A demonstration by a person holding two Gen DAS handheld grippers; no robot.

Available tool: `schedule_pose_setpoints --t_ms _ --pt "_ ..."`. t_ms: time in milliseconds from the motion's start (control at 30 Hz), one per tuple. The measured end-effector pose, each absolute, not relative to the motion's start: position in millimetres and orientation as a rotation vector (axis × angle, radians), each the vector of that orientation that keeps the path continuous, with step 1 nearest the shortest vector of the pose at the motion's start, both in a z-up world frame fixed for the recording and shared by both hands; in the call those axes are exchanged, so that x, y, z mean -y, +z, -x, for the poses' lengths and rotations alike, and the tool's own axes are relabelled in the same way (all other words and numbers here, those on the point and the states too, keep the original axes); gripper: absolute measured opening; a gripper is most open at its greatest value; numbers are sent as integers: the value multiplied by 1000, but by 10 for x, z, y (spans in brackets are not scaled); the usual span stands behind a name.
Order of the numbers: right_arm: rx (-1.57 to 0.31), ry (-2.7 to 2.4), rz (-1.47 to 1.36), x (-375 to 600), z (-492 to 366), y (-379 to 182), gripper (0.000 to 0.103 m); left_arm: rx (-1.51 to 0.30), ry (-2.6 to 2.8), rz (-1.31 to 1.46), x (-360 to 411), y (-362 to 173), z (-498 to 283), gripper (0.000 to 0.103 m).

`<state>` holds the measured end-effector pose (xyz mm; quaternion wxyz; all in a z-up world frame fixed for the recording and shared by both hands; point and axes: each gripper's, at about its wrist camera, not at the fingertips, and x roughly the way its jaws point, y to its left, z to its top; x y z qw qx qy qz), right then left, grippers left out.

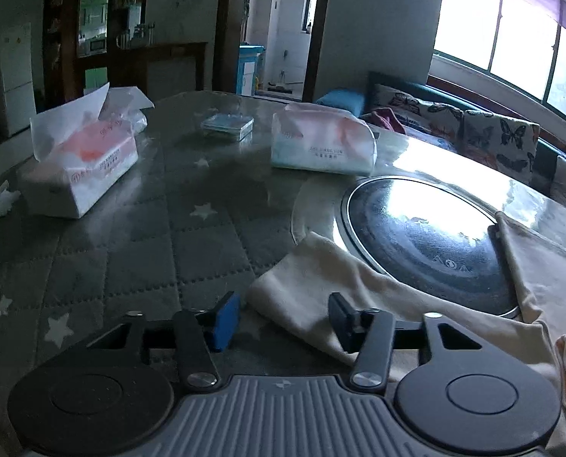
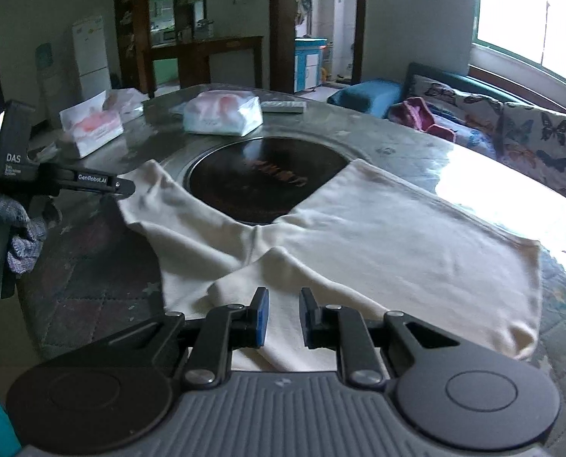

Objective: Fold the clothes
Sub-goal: 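Grasp the other sleeve cuff with the left gripper, then fold the sleeve across the body with the left gripper and release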

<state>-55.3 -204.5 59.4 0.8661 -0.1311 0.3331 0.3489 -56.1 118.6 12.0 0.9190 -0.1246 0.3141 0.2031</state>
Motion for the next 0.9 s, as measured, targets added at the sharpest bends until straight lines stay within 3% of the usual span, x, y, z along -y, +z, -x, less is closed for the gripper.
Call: schedule_pose_setpoints --t_ms 33,100,200,667,900 --pt "-696 722 270 2076 557 599 16 -643 420 256 -1188 120 554 40" --pt "-695 711 262 2121 563 601 16 -641 420 274 -1194 128 543 22" --pt "-689 690 247 2204 583 621 16 -625 404 325 -1216 182 530 9" --pt "-663 544 119 2810 602 679 16 -425 -94 280 -90 1095 371 6" --pt "-666 458 57 3166 643 636 16 -428 -362 245 686 1181 347 6"
